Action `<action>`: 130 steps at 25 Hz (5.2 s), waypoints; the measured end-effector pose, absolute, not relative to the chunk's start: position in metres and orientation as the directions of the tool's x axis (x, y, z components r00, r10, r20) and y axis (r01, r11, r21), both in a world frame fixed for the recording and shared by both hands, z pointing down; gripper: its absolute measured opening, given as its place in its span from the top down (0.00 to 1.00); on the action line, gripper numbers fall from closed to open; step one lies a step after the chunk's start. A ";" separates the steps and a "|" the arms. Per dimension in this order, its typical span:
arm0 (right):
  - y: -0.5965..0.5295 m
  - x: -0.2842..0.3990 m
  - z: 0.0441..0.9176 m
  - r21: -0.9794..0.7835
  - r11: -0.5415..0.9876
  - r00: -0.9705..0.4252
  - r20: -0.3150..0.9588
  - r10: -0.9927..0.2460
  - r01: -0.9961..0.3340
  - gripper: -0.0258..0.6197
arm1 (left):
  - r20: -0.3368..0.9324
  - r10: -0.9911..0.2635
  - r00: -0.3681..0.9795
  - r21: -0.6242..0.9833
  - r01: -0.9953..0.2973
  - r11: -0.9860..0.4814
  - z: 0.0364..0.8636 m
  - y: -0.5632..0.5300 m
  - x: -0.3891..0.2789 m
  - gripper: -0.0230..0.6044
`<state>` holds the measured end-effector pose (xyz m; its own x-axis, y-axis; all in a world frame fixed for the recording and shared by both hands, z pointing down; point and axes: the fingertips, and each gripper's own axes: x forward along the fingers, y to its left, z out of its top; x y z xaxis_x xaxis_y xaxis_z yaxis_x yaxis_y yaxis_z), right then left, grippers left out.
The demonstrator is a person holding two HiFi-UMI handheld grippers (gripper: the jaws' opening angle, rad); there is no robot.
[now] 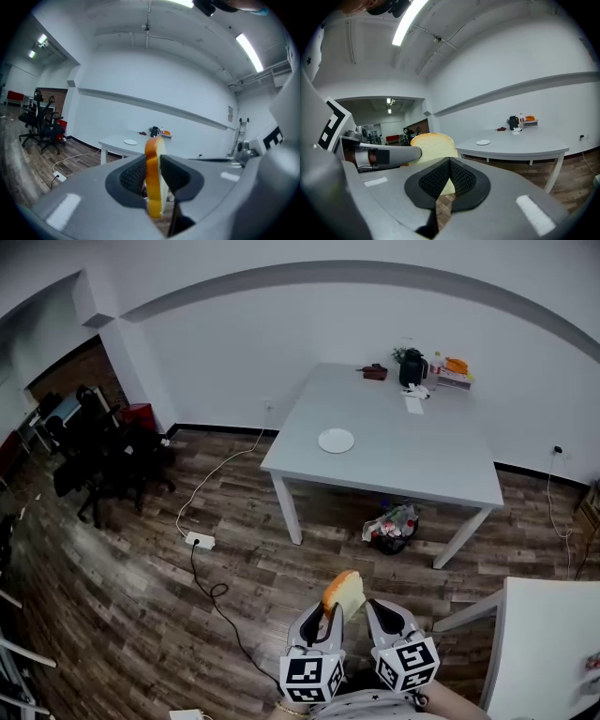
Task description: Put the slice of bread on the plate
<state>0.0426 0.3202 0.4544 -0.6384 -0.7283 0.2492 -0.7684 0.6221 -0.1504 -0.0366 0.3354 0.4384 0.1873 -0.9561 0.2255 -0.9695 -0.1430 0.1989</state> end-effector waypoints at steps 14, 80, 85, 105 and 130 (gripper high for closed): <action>0.241 0.019 0.465 -0.149 0.641 -0.656 0.258 -0.710 -0.753 0.96 | 0.234 -0.959 0.157 0.206 -0.973 -0.108 0.453 0.261 -0.063 0.81; -0.336 -0.041 0.499 -0.171 0.554 -0.573 0.390 -0.721 -0.815 0.96 | 0.477 -0.822 0.312 0.326 -0.931 -0.164 0.538 -0.332 -0.136 0.81; -0.358 -0.044 0.506 -0.172 0.533 -0.554 0.401 -0.730 -0.828 0.96 | 0.519 -0.800 0.300 0.334 -0.933 -0.133 0.557 -0.352 -0.153 0.80; -0.389 -0.058 0.518 -0.204 0.557 -0.586 0.412 -0.697 -0.805 0.96 | 0.592 -0.802 0.074 0.148 -0.989 0.018 0.576 -0.377 -0.190 0.84; -0.361 -0.085 0.494 -0.174 0.662 -0.673 0.360 -0.646 -0.729 0.96 | 0.489 -0.868 0.089 0.192 -0.981 0.007 0.506 -0.344 -0.181 0.95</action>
